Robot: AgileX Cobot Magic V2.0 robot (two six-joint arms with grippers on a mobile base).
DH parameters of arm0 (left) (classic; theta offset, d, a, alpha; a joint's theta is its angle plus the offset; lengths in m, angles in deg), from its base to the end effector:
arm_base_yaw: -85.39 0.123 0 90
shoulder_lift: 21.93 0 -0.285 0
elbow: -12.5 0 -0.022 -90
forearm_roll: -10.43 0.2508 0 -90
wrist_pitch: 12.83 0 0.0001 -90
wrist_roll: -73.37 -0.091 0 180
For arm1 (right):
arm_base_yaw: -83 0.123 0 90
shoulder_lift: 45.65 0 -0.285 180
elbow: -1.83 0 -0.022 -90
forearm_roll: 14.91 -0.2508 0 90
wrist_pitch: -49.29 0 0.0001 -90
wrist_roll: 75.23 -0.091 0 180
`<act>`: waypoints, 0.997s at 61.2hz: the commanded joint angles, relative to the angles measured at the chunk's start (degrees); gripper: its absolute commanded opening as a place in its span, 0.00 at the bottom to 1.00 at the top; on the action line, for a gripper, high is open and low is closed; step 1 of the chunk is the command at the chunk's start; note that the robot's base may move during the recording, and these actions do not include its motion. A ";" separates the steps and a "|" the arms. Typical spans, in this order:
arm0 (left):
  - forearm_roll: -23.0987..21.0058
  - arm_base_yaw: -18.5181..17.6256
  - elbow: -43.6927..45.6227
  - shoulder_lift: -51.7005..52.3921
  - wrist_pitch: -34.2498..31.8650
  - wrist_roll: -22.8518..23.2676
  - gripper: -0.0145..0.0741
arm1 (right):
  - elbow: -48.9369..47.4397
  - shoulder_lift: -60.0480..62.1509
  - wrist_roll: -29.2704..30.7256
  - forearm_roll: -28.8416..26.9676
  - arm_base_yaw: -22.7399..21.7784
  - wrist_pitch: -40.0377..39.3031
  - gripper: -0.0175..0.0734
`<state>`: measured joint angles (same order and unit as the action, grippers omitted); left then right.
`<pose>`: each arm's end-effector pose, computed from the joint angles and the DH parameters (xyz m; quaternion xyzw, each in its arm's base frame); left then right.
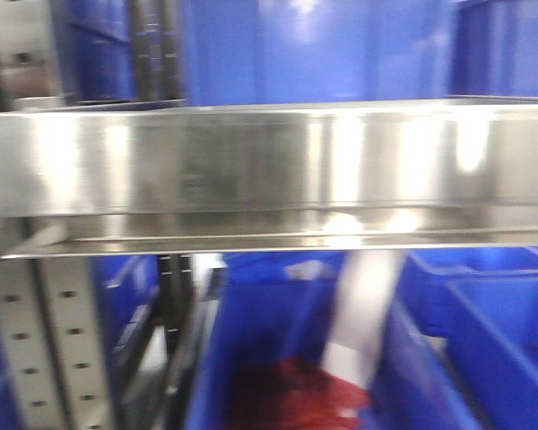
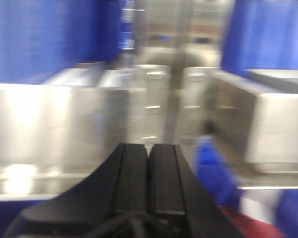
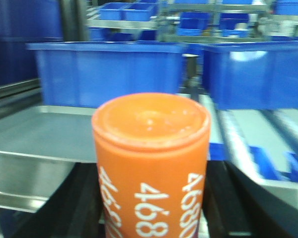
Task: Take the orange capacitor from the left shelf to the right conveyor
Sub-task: 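Drive the base away from the shelf carrying the capacitor in the right gripper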
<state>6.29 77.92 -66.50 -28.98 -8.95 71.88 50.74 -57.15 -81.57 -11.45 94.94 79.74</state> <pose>0.0563 -0.0078 0.1972 0.0315 0.7059 -0.0641 0.7047 0.0191 0.0012 0.3214 -0.0426 0.7108 0.0826 0.6972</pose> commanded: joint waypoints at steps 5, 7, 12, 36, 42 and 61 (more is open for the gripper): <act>-0.10 -0.66 0.18 0.63 -5.11 0.09 0.02 | -1.64 -0.73 0.38 0.93 -0.28 -5.06 0.35; -0.10 -0.66 0.18 0.63 -5.11 0.09 0.02 | -1.64 -0.73 0.38 0.93 -0.28 -5.06 0.35; -0.10 -0.66 0.18 0.63 -5.11 0.09 0.02 | -1.64 -0.73 0.38 0.93 -0.28 -5.06 0.35; -0.10 -0.66 0.18 0.63 -5.11 0.09 0.02 | -1.64 -0.73 0.38 0.93 -0.28 -5.06 0.35; -0.10 -0.66 0.18 0.63 -5.11 0.09 0.02 | -1.64 -0.73 0.38 0.93 -0.28 -5.06 0.35; -0.10 0.66 0.18 0.63 -5.11 0.09 0.02 | -1.64 -0.73 0.38 0.93 -0.28 -5.06 0.35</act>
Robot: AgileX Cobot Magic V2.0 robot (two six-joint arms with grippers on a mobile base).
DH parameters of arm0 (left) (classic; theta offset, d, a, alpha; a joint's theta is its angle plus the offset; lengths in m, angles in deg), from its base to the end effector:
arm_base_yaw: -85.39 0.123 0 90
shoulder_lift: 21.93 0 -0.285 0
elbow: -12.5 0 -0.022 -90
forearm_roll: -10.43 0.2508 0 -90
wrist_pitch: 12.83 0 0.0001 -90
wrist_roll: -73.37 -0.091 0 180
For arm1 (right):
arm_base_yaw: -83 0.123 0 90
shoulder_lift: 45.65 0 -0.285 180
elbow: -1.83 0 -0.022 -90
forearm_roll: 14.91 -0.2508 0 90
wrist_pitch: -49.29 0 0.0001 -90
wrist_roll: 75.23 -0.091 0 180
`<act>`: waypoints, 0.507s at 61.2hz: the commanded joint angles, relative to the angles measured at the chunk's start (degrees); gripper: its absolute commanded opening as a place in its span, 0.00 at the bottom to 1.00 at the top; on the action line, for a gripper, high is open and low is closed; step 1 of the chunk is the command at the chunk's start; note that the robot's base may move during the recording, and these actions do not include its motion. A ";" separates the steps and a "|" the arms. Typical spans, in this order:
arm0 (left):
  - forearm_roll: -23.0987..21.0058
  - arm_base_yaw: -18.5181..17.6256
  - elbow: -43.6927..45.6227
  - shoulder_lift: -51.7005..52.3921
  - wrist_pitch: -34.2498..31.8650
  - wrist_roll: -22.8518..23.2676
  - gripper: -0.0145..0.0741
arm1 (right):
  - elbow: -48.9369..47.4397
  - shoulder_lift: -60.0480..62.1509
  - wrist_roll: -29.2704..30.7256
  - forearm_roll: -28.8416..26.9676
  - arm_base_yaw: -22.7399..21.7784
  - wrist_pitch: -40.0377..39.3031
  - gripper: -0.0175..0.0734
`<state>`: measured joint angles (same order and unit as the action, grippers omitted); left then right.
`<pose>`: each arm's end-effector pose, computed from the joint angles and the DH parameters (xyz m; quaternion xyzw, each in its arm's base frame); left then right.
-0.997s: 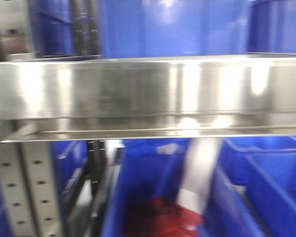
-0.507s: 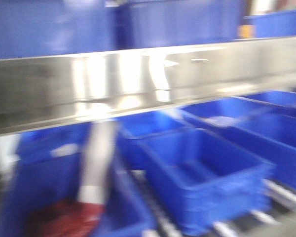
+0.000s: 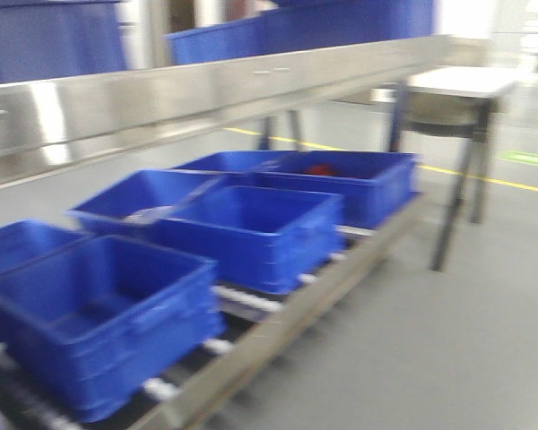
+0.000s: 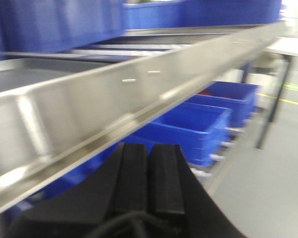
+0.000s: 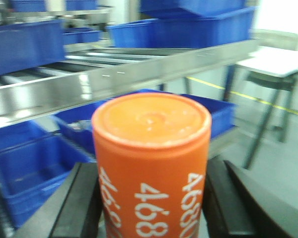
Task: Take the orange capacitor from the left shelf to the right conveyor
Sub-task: 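Drive the base away from the shelf carrying the capacitor in the right gripper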
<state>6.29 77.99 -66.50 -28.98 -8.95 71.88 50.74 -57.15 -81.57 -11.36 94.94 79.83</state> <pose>0.0563 -0.0078 0.1972 0.0311 0.7059 -0.0636 0.7047 0.0191 0.0011 0.3213 -0.0428 0.7114 0.0818 0.6967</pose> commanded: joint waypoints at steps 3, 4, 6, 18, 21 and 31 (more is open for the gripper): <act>-0.10 1.16 0.18 0.63 -5.11 0.09 0.02 | -1.64 -0.73 0.38 0.85 -0.28 -5.15 0.35; -0.10 1.33 0.18 0.63 -5.11 0.09 0.02 | -1.64 -0.73 0.38 0.85 -0.28 -5.15 0.35; -0.10 1.44 0.18 0.63 -5.11 0.09 0.02 | -1.64 -0.73 0.38 0.85 -0.28 -5.15 0.35; -0.10 1.44 0.18 0.63 -5.11 0.09 0.02 | -1.64 -0.73 0.38 0.85 -0.28 -5.15 0.35; -0.10 1.44 0.18 0.63 -5.11 0.09 0.02 | -1.64 -0.73 0.38 0.85 -0.28 -5.15 0.35; -0.10 1.44 0.18 0.63 -5.11 0.09 0.02 | -1.64 -0.73 0.38 0.85 -0.28 -5.15 0.35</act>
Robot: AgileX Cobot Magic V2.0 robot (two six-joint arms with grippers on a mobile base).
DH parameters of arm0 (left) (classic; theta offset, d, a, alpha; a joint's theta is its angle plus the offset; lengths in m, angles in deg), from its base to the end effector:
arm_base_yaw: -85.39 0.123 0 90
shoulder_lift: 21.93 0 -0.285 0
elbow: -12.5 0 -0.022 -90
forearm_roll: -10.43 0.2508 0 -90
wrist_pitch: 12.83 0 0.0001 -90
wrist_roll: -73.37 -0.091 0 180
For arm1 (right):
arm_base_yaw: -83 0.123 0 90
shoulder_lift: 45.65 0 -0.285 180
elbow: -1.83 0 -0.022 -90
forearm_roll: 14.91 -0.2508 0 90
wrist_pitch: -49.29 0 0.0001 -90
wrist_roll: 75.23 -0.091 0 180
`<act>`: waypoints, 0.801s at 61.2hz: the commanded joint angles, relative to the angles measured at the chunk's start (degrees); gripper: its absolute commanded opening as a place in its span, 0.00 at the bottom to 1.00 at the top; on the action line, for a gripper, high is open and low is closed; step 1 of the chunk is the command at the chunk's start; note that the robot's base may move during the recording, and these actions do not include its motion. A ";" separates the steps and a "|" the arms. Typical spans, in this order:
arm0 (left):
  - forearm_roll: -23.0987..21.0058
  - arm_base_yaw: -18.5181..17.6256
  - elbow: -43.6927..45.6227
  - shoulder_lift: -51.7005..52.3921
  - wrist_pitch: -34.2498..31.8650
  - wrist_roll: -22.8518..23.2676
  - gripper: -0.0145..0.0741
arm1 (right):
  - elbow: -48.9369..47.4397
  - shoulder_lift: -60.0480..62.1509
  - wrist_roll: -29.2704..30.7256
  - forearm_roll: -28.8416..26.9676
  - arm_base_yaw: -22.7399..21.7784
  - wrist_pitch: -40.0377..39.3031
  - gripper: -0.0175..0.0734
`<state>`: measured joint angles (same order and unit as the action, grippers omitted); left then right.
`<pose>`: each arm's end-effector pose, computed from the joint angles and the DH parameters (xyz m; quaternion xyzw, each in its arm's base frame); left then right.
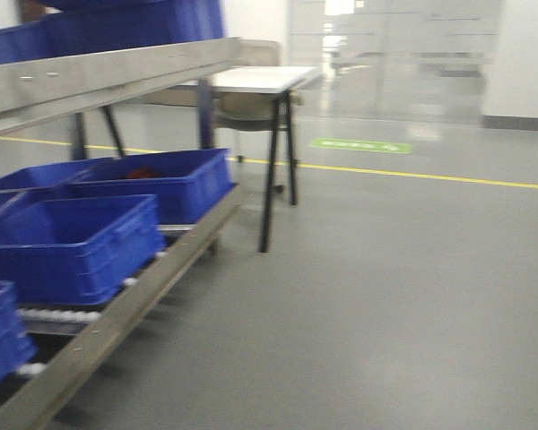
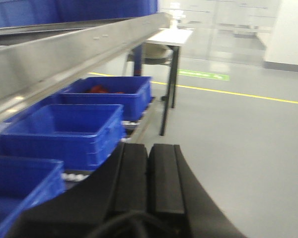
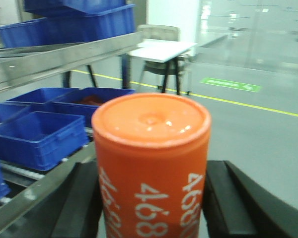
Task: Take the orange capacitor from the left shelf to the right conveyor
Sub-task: 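Drive the base away from the shelf carrying the capacitor in the right gripper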
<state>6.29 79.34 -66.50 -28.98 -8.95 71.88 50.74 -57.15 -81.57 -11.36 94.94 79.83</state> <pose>0.0565 -0.0064 0.1972 0.0227 0.7062 -0.0553 0.7054 0.0191 0.0011 0.3213 -0.0428 0.7114 0.0818 0.6967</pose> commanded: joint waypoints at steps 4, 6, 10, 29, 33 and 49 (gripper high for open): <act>-0.10 0.08 0.18 0.63 -5.11 0.09 0.02 | -1.64 -0.73 0.38 0.85 -0.28 -5.15 0.35; -0.10 0.08 0.18 0.63 -5.11 0.09 0.02 | -1.64 -0.73 0.38 0.85 -0.28 -5.15 0.35; -0.10 0.08 0.18 0.63 -5.11 0.09 0.02 | -1.64 -0.73 0.38 0.85 -0.28 -5.15 0.35; -0.10 0.08 0.18 0.63 -5.11 0.09 0.02 | -1.64 -0.73 0.38 0.85 -0.28 -5.15 0.35; -0.10 0.08 0.18 0.63 -5.11 0.09 0.02 | -1.64 -0.73 0.38 0.85 -0.28 -5.15 0.35; -0.10 0.08 0.18 0.63 -5.11 0.09 0.02 | -1.64 -0.73 0.38 0.85 -0.28 -5.15 0.35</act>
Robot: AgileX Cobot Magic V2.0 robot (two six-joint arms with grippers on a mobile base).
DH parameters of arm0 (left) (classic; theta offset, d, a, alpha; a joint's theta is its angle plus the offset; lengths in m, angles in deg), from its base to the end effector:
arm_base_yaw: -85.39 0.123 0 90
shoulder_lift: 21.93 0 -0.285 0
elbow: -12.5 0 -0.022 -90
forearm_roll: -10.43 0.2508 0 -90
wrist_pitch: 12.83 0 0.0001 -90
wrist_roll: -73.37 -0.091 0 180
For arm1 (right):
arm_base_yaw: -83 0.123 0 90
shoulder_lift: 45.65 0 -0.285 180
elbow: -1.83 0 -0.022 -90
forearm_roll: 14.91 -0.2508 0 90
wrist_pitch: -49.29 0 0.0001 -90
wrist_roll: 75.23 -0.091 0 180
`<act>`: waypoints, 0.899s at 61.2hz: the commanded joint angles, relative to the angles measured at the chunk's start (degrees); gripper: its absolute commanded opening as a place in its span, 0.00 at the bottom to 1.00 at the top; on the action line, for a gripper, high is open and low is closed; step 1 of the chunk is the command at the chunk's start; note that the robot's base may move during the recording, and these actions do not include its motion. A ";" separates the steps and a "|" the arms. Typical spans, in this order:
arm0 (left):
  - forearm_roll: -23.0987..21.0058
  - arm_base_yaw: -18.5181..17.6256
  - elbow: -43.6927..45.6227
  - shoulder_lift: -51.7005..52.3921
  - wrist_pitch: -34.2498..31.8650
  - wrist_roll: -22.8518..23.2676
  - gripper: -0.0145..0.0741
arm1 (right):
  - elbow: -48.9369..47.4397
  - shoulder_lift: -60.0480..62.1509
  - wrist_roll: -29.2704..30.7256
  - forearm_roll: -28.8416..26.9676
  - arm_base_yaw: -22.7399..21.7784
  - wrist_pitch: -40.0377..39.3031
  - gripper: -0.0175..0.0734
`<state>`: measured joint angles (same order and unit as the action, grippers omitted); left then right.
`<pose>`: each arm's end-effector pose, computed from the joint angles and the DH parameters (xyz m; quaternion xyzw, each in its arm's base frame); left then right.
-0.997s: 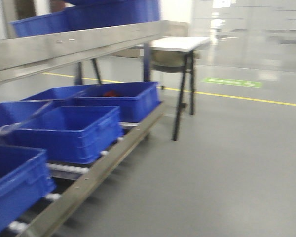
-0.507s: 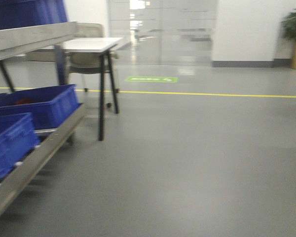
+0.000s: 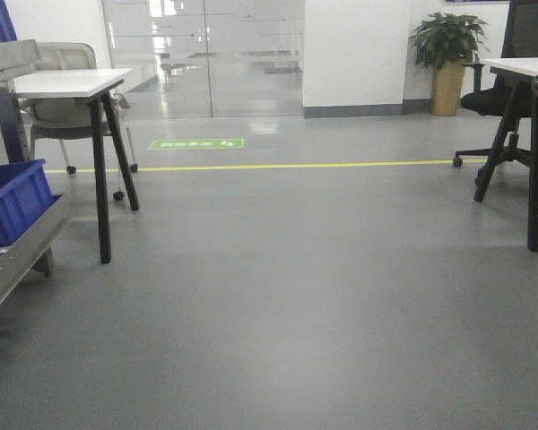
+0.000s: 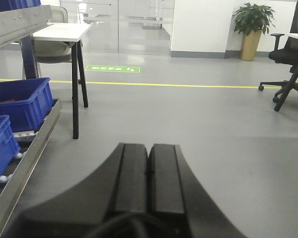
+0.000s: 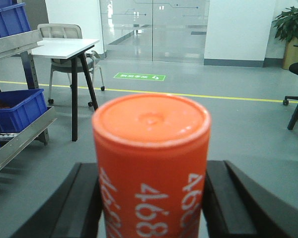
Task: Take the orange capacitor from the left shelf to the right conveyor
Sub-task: 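Drive the base away from the shelf carrying the capacitor in the right gripper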
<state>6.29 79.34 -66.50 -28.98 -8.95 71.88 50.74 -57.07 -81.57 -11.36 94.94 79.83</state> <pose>0.0565 -0.0064 0.1972 0.0227 0.7062 -0.0553 0.7054 0.0188 0.0010 0.3213 -0.0427 0.7109 0.0819 0.6972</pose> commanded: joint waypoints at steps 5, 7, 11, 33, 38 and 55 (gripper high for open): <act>-0.10 0.08 0.18 0.63 -5.11 0.09 0.02 | -1.64 -0.81 0.38 0.85 -0.28 -5.15 0.35; -0.10 0.08 0.18 0.63 -5.11 0.09 0.02 | -1.64 -0.81 0.38 0.85 -0.28 -5.15 0.35; -0.10 0.08 0.18 0.63 -5.11 0.09 0.02 | -1.64 -0.81 0.38 0.85 -0.28 -5.15 0.35; -0.10 0.08 0.18 0.63 -5.11 0.09 0.02 | -1.64 -0.81 0.38 0.85 -0.28 -5.15 0.35; -0.10 0.08 0.18 0.63 -5.11 0.09 0.02 | -1.64 -0.81 0.38 0.85 -0.28 -5.15 0.35; -0.10 0.08 0.18 0.63 -5.11 0.09 0.02 | -1.64 -0.81 0.38 0.85 -0.28 -5.15 0.35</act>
<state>6.29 79.34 -66.50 -28.98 -8.95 71.88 50.74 -57.07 -81.57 -11.36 94.94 79.83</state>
